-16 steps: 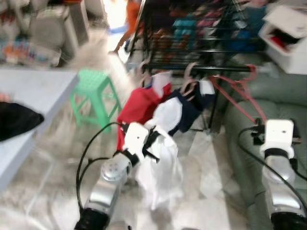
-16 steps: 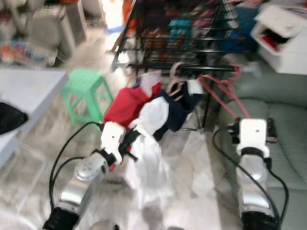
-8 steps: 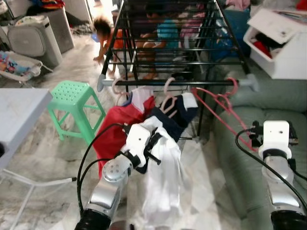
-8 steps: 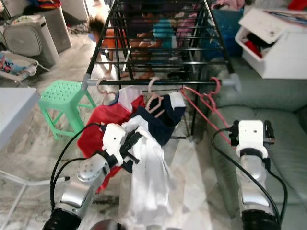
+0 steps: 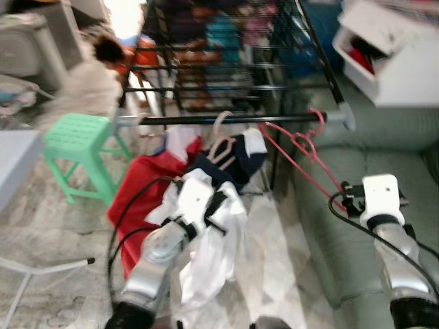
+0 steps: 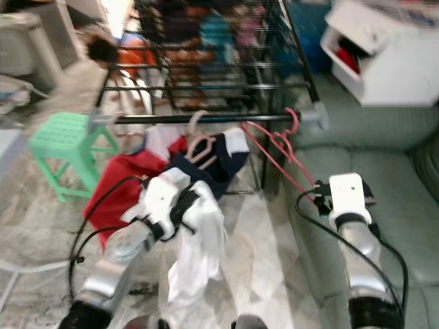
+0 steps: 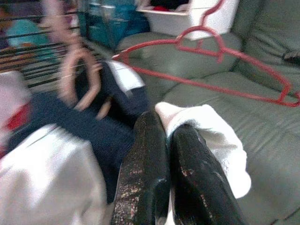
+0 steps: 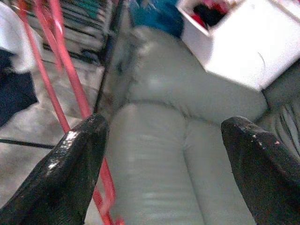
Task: Hang hanger
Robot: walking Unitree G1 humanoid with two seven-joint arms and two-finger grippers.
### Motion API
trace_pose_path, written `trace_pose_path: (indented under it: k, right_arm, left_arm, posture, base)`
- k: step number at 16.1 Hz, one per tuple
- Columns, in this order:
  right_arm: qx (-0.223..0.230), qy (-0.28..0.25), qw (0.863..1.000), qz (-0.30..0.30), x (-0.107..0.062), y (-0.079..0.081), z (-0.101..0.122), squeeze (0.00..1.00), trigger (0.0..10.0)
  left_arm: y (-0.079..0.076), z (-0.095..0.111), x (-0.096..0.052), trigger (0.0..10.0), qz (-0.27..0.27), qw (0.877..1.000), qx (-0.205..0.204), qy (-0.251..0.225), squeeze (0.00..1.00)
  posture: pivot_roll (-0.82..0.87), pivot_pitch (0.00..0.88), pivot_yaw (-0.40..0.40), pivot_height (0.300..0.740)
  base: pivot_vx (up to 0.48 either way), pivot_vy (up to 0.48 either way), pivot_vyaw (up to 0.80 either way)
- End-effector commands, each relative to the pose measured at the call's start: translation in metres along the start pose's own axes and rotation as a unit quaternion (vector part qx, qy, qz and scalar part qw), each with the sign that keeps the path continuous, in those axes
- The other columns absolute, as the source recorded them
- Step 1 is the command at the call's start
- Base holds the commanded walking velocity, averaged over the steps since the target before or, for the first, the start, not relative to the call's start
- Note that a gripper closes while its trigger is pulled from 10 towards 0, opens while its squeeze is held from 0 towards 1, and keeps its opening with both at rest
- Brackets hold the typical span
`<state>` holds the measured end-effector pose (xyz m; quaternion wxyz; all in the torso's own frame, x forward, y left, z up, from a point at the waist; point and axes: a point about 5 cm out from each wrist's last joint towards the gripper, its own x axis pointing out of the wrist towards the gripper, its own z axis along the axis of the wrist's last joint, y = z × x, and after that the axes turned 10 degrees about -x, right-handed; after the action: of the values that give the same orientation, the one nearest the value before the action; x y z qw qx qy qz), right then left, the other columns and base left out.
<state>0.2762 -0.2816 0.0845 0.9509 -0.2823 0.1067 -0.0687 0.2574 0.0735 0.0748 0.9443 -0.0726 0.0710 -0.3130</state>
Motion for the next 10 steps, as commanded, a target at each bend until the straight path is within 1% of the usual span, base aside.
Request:
trace_pose_path:
  k: [1,2,4,5,6,8,10]
  right_arm:
    - [-0.004,-0.001,1.0,0.029,0.003,-0.003,0.0,0.0,10.0]
    - [-0.008,-0.012,0.998,0.065,0.007,-0.006,0.001,0.0,10.0]
    - [-0.017,-0.025,0.992,0.124,0.011,-0.006,0.005,0.0,10.0]
    - [-0.025,-0.025,0.99,0.135,0.016,-0.011,0.006,0.0,10.0]
    - [-0.027,-0.018,0.987,0.159,0.02,-0.01,0.005,0.0,10.0]
    - [-0.04,-0.022,0.978,0.204,0.028,-0.008,0.012,0.0,10.0]
    - [-0.047,-0.023,0.974,0.223,0.035,-0.008,0.017,0.0,10.0]
  left_arm:
    - [-0.001,0.012,0.0,10.0,-0.002,1.0,0.012,-0.02,0.0]
    - [-0.003,0.011,-0.004,10.0,-0.004,1.0,0.011,-0.017,0.0]
    - [-0.004,0.009,-0.011,10.0,-0.004,1.0,0.01,-0.009,0.0]
    - [-0.004,0.009,-0.016,10.0,-0.003,1.0,0.009,-0.006,0.0]
    - [-0.004,0.01,-0.02,10.0,-0.003,1.0,0.009,-0.003,0.0]
    - [-0.005,0.012,-0.029,10.0,-0.005,1.0,0.01,0.006,0.0]
    - [-0.006,0.012,-0.036,10.0,-0.006,1.0,0.011,0.017,0.0]
  posture:
    - [-0.06,0.0,-0.004,0.74]
    - [-0.05,0.0,-0.002,0.74]
    - [-0.04,0.022,0.001,0.74]
    - [-0.03,0.05,0.004,0.74]
    - [-0.02,0.064,0.006,0.74]
    - [0.0,0.102,0.017,0.74]
    - [0.02,0.131,0.023,0.74]
  base:
    - [0.0,0.0,0.0]
    - [0.0,0.0,0.0]
    - [0.0,0.0,0.0]
    - [0.0,0.0,0.0]
    - [0.0,0.0,0.0]
    - [0.0,0.0,0.0]
    - [0.0,0.0,0.0]
